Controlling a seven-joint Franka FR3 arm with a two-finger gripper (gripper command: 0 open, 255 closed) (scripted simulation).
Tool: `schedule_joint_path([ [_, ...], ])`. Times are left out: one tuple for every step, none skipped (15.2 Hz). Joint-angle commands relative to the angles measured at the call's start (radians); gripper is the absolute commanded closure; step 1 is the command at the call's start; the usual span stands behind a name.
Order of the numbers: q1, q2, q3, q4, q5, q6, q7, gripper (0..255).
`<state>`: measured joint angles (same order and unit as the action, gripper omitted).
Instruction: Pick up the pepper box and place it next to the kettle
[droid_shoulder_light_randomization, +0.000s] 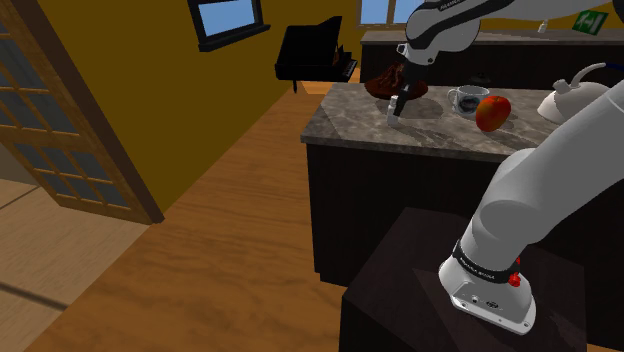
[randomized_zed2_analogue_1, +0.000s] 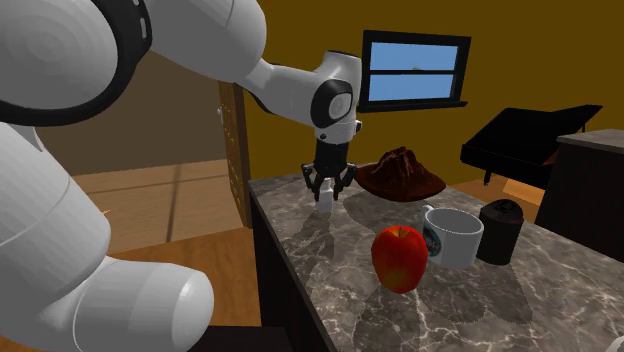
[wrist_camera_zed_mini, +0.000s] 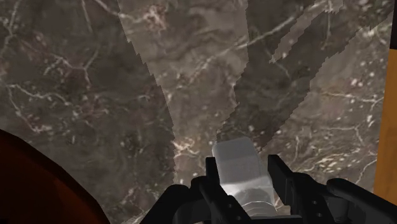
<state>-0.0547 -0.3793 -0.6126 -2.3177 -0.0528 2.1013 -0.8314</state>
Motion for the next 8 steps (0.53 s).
schedule_joint_path([
  [0.000, 0.000, 0.000, 0.000, 0.000, 0.000, 0.000, 255],
  [0.000, 0.000, 0.000, 0.000, 0.000, 0.000, 0.000, 255],
  [0.000, 0.000, 0.000, 0.000, 0.000, 0.000, 0.000, 255],
  [0.000, 0.000, 0.000, 0.000, 0.000, 0.000, 0.000, 255],
  [0.000, 0.000, 0.000, 0.000, 0.000, 0.000, 0.000, 255],
  [0.000, 0.000, 0.000, 0.000, 0.000, 0.000, 0.000, 255],
  [0.000, 0.000, 0.000, 0.000, 0.000, 0.000, 0.000, 255],
  [-0.001, -0.004, 0.003, 0.010, -0.001, -0.014, 0.003, 255],
])
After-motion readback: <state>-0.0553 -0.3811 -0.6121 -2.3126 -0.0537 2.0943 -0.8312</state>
